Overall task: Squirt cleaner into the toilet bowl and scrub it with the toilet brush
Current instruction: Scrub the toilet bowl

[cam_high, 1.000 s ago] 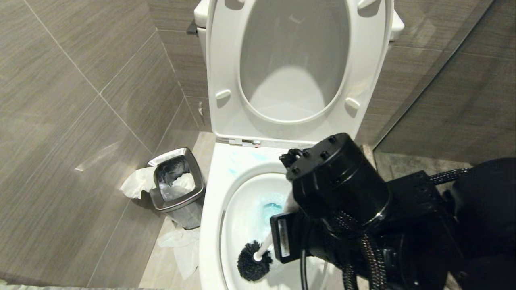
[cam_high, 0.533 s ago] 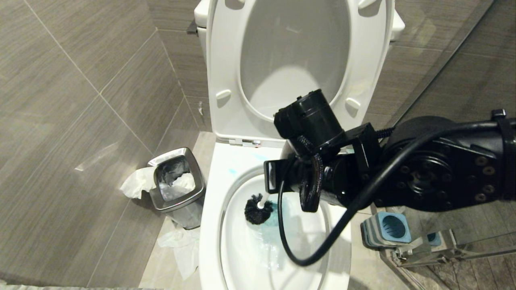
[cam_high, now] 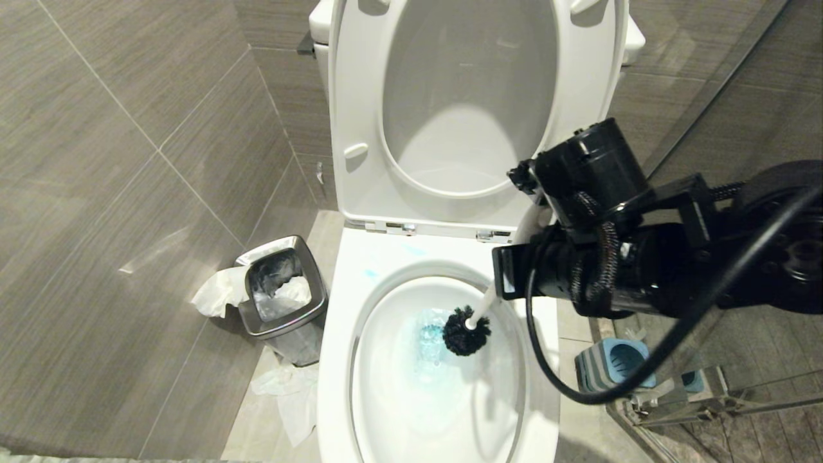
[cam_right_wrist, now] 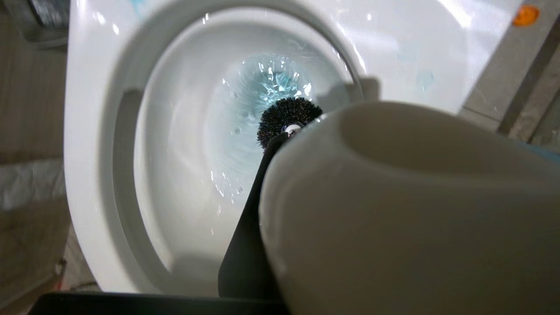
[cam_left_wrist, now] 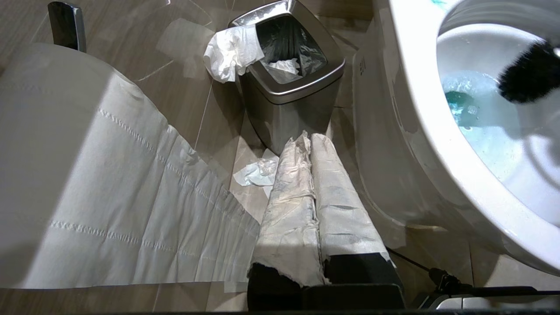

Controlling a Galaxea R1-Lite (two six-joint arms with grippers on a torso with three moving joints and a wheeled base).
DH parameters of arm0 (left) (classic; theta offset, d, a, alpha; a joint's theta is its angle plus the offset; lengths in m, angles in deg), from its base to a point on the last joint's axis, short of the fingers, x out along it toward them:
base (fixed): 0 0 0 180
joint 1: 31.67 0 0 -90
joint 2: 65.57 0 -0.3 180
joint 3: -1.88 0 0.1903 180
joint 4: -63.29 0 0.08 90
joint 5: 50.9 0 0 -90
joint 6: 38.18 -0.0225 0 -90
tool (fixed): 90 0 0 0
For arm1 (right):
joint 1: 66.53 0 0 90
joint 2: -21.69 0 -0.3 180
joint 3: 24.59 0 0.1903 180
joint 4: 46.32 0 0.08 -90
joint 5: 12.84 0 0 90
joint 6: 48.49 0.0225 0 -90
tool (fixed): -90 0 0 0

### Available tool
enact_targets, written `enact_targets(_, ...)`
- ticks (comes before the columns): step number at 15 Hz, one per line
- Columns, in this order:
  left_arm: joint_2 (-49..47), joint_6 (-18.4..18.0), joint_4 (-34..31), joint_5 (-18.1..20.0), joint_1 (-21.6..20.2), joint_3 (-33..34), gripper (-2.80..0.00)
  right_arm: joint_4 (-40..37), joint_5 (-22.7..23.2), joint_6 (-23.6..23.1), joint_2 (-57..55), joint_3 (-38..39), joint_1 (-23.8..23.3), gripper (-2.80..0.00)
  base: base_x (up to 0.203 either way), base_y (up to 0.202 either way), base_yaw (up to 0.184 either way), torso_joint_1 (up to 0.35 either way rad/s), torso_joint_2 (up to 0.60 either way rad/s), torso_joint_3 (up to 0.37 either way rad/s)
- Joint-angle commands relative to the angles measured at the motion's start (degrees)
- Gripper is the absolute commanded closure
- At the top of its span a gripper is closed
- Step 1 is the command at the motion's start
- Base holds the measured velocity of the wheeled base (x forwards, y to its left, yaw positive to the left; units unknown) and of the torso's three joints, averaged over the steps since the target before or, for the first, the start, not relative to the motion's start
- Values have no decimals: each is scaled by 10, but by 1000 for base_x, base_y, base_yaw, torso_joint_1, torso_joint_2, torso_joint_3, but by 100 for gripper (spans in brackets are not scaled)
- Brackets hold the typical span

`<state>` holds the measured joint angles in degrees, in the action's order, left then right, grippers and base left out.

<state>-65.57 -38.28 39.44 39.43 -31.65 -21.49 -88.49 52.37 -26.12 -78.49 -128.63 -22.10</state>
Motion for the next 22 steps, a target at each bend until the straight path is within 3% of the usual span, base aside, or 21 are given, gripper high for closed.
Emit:
enact_targets(1,-1,0,0,0,0,1,0,-6,4,3,96,83,18,0,0,0,0,0,0,0)
enact_targets(4,-1,0,0,0,0,1,0,-7,16,16,132,140,68,0,0,0,0,0,0,0)
enact_targets(9,-1,0,0,0,0,2,0,3,13,86,7,36,91,0,0,0,0,0,0,0)
enact_targets(13,-1,0,0,0,0,1,0,21,-19,78,-87,-97,53,0,0,0,0,0,0,0)
enact_targets(15,0,0,0,0,0,1,0,22,-22,49,-86,-103,36,0,0,0,0,0,0,0)
enact_targets(22,-1,0,0,0,0,2,0,22,-24,50,-151,-88,17,0,0,0,0,0,0,0)
